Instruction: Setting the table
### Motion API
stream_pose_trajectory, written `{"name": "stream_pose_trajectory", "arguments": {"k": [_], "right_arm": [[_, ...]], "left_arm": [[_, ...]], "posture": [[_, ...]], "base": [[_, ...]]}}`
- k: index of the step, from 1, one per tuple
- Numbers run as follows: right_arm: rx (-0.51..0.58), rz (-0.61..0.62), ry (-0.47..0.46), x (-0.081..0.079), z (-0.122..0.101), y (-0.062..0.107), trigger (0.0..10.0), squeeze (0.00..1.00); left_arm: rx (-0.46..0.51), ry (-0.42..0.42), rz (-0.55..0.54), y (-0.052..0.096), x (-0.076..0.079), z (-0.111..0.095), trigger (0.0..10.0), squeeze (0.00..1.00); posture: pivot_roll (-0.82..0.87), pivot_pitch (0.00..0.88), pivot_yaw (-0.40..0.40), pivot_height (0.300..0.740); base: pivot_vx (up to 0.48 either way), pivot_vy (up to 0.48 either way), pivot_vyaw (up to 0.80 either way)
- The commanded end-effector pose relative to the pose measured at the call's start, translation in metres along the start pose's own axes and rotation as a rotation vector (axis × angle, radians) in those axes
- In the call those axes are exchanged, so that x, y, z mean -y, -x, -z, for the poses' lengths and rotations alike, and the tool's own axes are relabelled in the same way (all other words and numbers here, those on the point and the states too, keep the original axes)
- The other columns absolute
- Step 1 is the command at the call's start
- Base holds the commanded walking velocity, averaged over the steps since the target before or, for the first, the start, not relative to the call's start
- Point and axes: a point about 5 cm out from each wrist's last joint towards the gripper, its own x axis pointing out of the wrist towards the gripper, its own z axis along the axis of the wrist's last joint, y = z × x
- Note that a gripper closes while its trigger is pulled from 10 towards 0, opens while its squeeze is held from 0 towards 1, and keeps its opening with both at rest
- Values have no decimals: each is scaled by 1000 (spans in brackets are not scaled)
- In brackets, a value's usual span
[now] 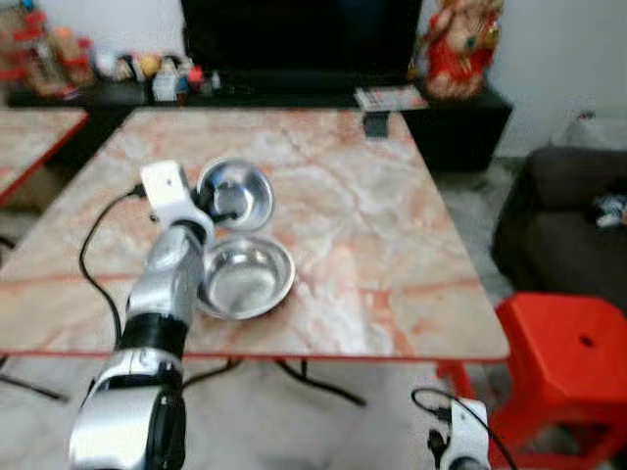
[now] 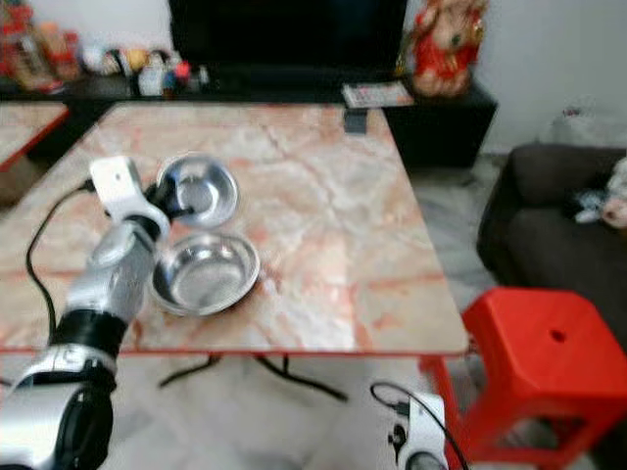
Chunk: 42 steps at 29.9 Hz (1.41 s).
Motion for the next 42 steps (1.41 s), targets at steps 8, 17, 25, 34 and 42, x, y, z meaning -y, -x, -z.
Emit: {"name": "stream_pose_trajectory", "arguments": {"k": [8,17,25,34,42], "right_arm": [[-20,7,8,2,7,1,10000,0],[-13,-6,8,-3,3,0,10000,0],[-14,0,6,0,4,1,10000,0],[-14,-1,7,0,4,1,10000,0],[-13,-3,6,0,4,1,10000,0]], "left_arm": [[-75,-35,2,24,15,13,10000,0],[-265,276,-196,26,-7,43,10000,0],[-289,352,-261,21,-10,44,10000,0],[-160,419,-246,9,0,25,10000,0],[-94,307,-233,6,5,15,10000,0]], "posture": [[6,0,-18,740],[-11,0,3,740],[-11,0,0,740],[-17,0,1,740],[-20,0,1,740]], "base": [[0,0,0],[0,0,0],[0,0,0],[0,0,0],[0,0,0]]}}
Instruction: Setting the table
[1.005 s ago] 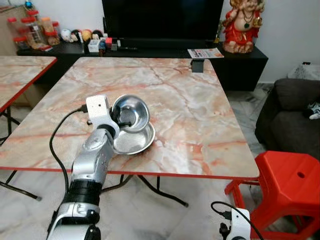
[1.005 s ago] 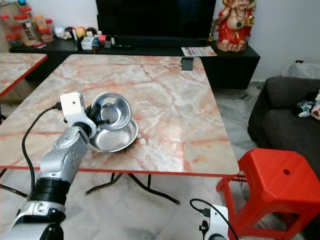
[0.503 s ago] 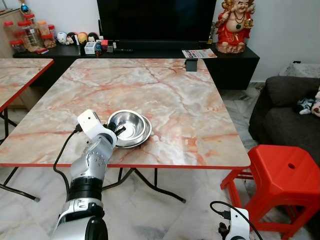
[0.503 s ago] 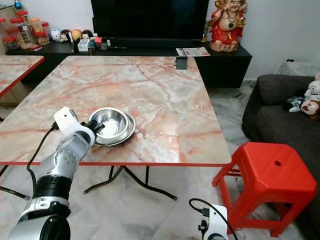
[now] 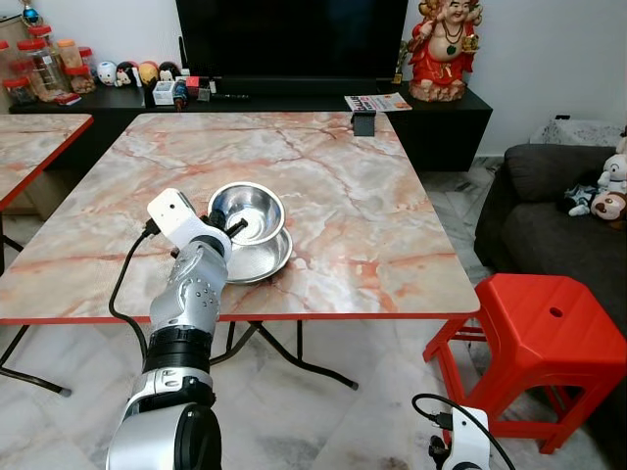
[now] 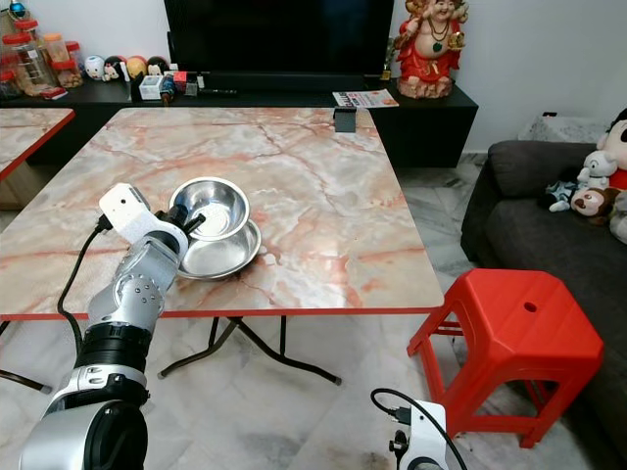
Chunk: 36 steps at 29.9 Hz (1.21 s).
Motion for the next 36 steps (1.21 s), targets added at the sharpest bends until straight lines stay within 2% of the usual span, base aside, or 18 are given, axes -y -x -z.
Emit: {"name": "stream_pose_trajectory", "arguments": {"k": [1,5,22,36], "right_arm": [[0,0,2,1,-1,0,10000,0],[2,-10,7,0,-1,0,10000,0],[2,3,-32,2,-2,0,10000,0],[11,4,-23,3,-5,-1,10000,0]], "left_arm": [[22,-20,16,-1,6,-5,10000,0],[37,-19,5,-1,5,-6,10000,0],[64,-21,23,-1,7,-11,10000,0],[81,-13,13,0,5,-13,10000,0]], "posture": [[-20,0,1,740],[-15,0,-3,740],[-17,0,-6,740],[-14,0,-21,740]], "base": [[0,0,0],[60,0,0],[272,0,-25],[273,0,-31]]}}
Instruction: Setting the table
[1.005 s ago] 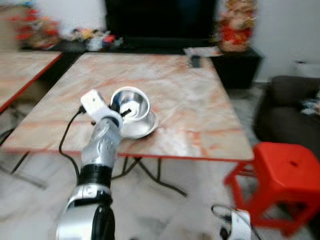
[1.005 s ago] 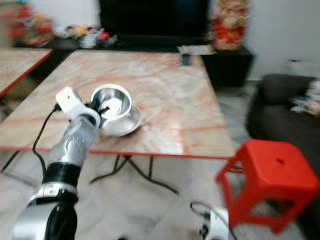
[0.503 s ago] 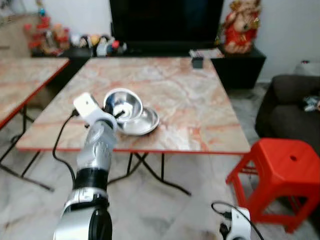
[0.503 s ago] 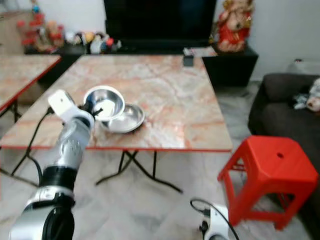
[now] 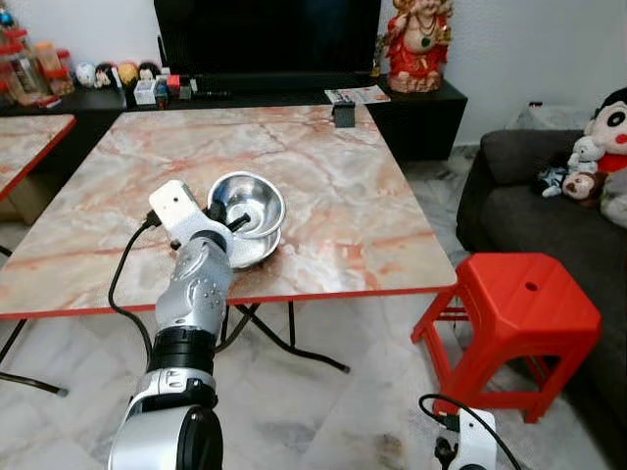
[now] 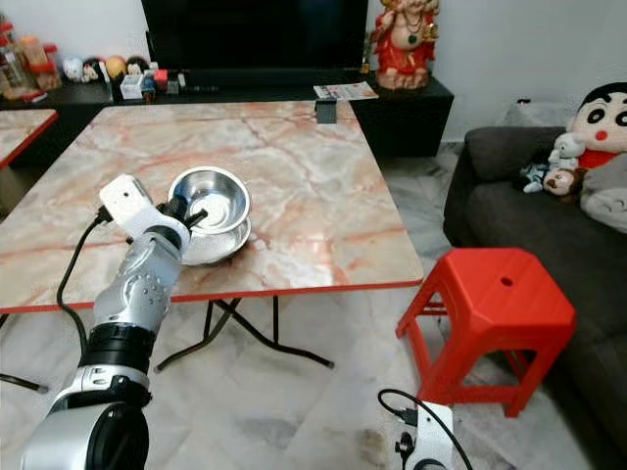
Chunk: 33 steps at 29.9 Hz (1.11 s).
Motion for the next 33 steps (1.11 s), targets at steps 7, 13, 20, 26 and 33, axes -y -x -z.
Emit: {"name": "stream_pose_trajectory", "arguments": {"k": [7,13,20,26,33], "right_arm": [[13,-28,21,-4,-6,-1,10000,0],[-1,-29,19,-5,-4,-1,10000,0],[2,-30,18,-6,-3,-1,10000,0],[1,-26,14,-5,-2,-1,10000,0],[-1,-27,11,-5,-1,0,10000,0]], "left_arm": [[40,0,-1,0,3,-8,10000,0],[38,-2,-5,0,2,-7,10000,0],[41,-4,7,1,4,-8,10000,0],[37,-10,41,4,7,-8,10000,0],[-44,43,46,9,-1,5,10000,0]], "posture": [[-12,0,-28,740],[-11,0,-28,740],[-12,0,-23,740],[-13,0,-15,740],[-19,0,-7,740]], "base": [[273,0,140],[274,0,177],[268,0,0],[171,0,0],[0,0,0]]}}
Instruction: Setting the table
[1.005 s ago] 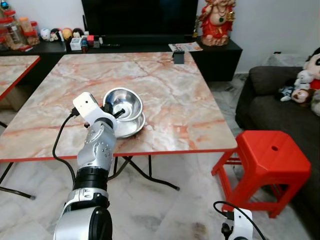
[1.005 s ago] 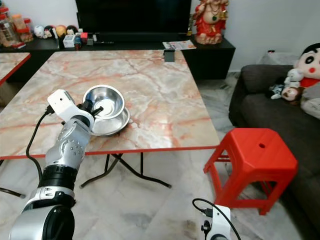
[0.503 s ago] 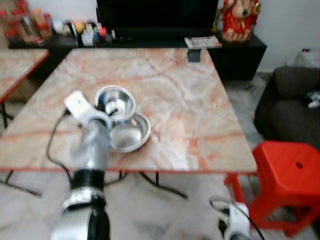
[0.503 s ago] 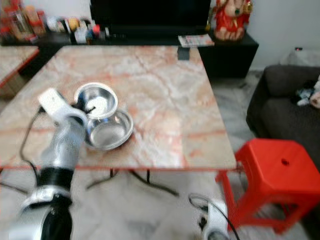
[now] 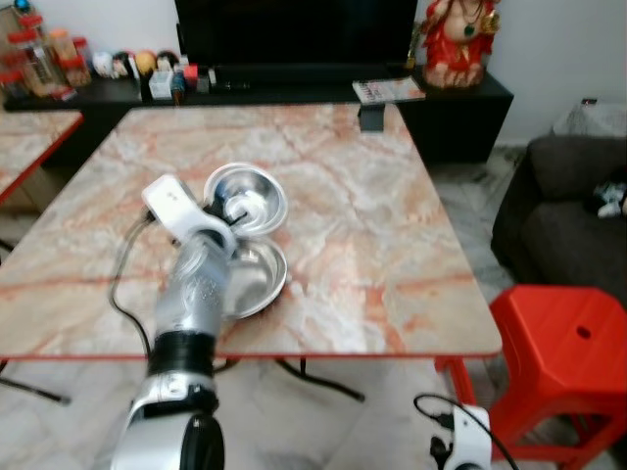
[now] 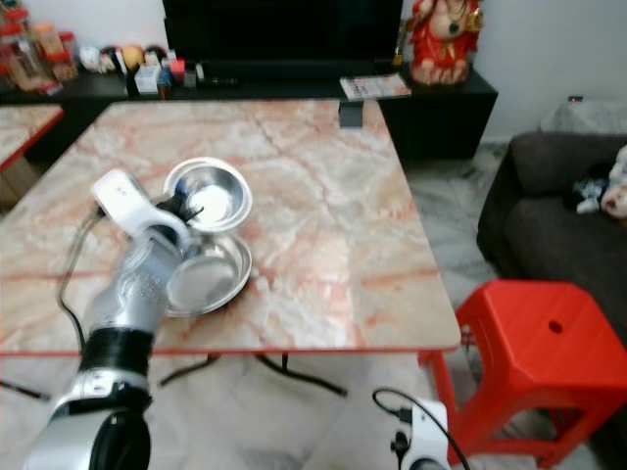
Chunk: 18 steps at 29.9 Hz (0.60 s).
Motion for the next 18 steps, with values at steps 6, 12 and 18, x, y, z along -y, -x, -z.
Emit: {"name": "stream_pose_trajectory", "arguments": {"k": [6,12,18], "right_arm": [[-13,-16,1,-4,5,1,10000,0],[-15,-22,7,-5,5,1,10000,0],[-12,-21,2,-5,4,1,10000,0]], "left_arm": [[-63,114,-151,13,-40,9,10000,0],[-95,191,-173,9,-40,11,10000,0],[-116,204,-126,4,-24,11,10000,0]], "posture": [[-11,0,-10,740],[-18,0,-7,740],[-19,0,-12,740]], "base": [[0,0,0],[0,0,0],[0,0,0]]}}
